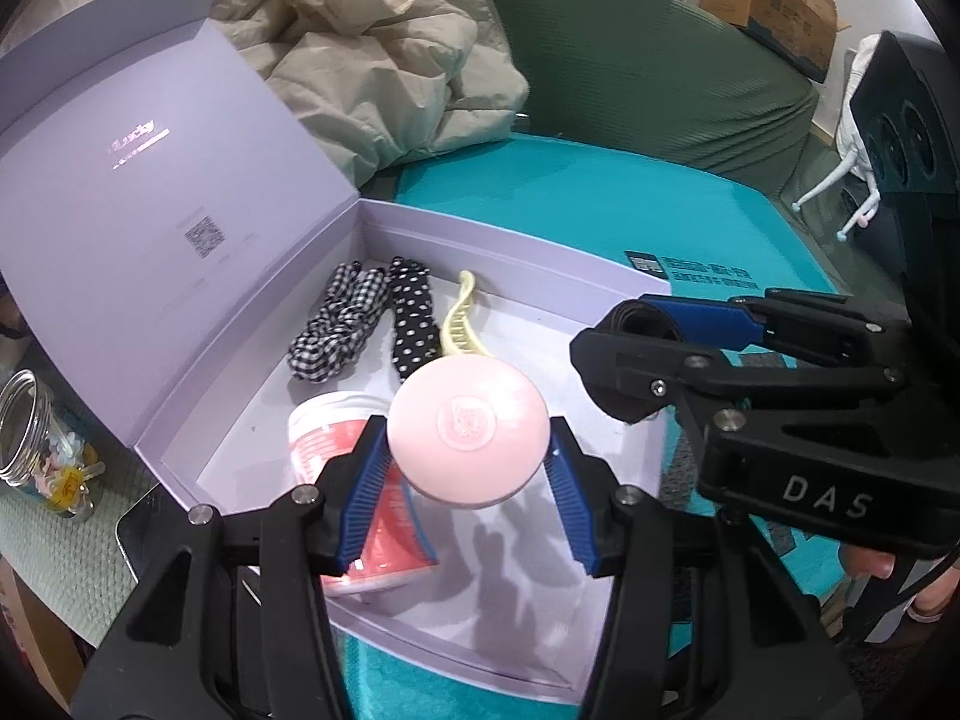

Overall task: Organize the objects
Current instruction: 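Lower the compact into the box and open the left gripper while the right releases the band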

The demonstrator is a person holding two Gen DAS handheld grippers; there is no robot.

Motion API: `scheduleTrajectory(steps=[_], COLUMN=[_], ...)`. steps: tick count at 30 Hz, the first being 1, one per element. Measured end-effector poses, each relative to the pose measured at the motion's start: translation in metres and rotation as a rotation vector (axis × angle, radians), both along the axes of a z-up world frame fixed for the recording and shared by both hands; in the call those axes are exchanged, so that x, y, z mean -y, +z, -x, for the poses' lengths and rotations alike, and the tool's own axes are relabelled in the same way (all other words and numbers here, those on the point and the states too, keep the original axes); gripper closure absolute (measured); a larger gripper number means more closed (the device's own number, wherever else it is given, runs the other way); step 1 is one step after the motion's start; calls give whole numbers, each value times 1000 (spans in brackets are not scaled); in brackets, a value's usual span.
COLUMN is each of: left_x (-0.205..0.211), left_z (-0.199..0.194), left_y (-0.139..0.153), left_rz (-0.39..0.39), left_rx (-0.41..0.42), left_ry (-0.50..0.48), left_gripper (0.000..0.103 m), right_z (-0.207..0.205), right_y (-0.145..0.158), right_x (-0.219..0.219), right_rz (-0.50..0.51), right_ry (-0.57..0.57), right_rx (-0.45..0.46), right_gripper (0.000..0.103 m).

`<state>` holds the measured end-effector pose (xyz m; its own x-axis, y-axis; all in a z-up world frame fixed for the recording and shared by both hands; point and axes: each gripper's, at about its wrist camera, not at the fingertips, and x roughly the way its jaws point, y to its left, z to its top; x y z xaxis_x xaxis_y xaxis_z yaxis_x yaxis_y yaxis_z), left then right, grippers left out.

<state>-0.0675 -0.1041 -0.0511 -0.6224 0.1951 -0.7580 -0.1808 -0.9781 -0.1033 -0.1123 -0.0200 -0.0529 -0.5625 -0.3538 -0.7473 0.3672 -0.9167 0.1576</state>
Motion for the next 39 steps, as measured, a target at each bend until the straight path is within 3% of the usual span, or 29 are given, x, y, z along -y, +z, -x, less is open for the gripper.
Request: scheduleTrajectory(steps=[10,23,39], left_x=[12,12,12], left_z=[5,13,37], left_y=[-9,-10,-12], left_rz=[-2,63,114], left_rx=[27,-2,-25], left_ry=[31,42,2], left_gripper=[53,53,53], right_z=[5,16,37], right_y=[-12,-23,-26], right_x=[10,8,14], right_rz=[-19,-13,-36], right_ry=[11,-19,-32], right_rx=[19,28,29], right_gripper=[61,61,61])
